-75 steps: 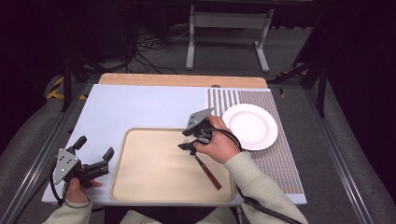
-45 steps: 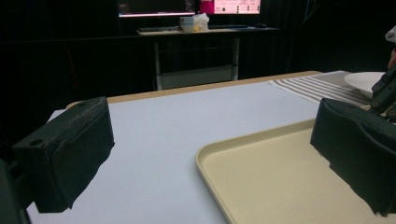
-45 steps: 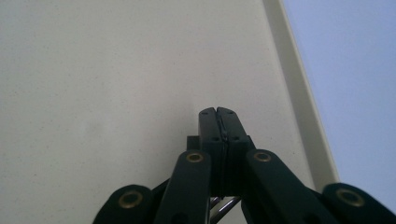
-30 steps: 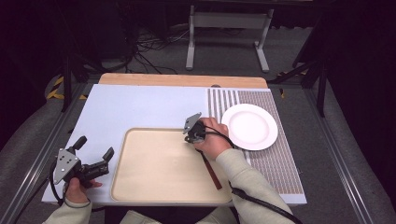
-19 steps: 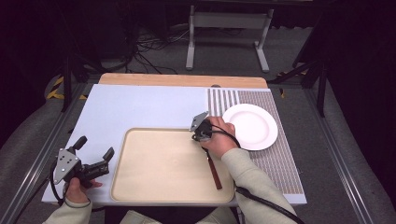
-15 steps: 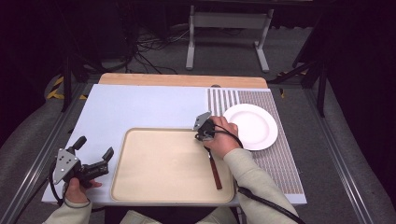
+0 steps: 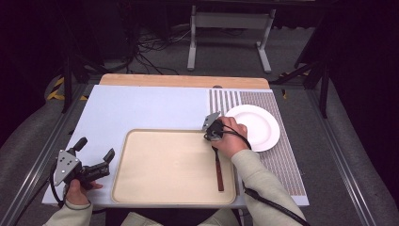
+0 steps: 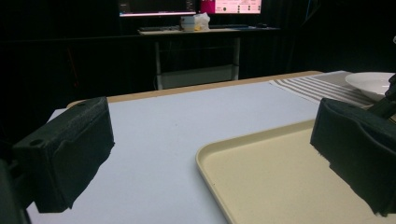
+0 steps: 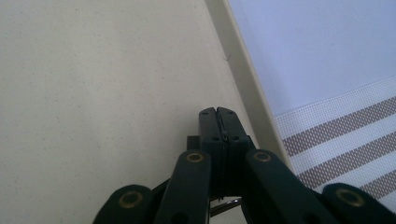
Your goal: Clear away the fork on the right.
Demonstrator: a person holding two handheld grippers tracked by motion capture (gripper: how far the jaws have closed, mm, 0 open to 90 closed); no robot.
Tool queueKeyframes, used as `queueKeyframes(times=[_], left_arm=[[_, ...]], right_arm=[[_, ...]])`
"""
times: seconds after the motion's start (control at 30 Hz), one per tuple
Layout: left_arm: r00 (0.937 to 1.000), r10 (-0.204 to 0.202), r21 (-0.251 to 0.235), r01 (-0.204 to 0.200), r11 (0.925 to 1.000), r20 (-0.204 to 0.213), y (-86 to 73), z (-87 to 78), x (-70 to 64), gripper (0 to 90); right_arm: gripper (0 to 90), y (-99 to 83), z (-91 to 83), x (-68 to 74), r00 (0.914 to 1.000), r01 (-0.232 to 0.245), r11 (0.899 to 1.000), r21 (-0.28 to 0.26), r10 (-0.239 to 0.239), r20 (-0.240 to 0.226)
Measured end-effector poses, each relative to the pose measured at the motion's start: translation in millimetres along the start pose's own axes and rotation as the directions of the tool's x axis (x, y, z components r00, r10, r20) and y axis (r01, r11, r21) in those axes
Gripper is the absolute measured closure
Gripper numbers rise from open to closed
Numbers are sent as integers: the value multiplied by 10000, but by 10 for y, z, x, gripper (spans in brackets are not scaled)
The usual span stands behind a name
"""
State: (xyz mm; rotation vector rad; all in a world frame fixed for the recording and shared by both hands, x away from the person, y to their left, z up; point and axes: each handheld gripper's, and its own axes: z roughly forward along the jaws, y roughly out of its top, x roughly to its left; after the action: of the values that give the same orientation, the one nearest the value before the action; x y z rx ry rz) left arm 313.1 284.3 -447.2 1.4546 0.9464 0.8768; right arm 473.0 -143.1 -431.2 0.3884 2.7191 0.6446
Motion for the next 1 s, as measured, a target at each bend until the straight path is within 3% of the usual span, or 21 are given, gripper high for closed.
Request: queueKeyframes(times=[0.23,0.6,0.63,0.73,0.8,0.9,1.0], left_arm=[[10000,-24,-11,24,10000,12,-1,4,-4,0],[10000,-6,-12,6,10000,5,1,3,1,0],[10000,-6,-9,6,10000,-2,0,3,2,0],[10000,-8,-15,8,10000,0,2,-1,0,0],[10000,-22,-34,22,10000,7,6,2,-1,0],[10000,11,11,-11,10000,34,1,7,-3,0],[10000,-29,-2,29,10000,1,5,4,1,0]], right_arm=[[900,-68,-46,-33,9998,-186,9998,103,185,117],[869,-49,-116,-28,9997,-214,9994,-282,219,146],[849,-42,-136,-23,9995,-257,9990,-357,262,147],[680,-9,-220,9,9981,-604,9946,-845,608,24],[523,12,-260,39,9958,-911,9867,-1347,908,-85],[374,39,-329,84,9946,-1039,9777,-1823,1019,-202],[313,54,-402,115,9953,-965,9736,-2070,948,-183]])
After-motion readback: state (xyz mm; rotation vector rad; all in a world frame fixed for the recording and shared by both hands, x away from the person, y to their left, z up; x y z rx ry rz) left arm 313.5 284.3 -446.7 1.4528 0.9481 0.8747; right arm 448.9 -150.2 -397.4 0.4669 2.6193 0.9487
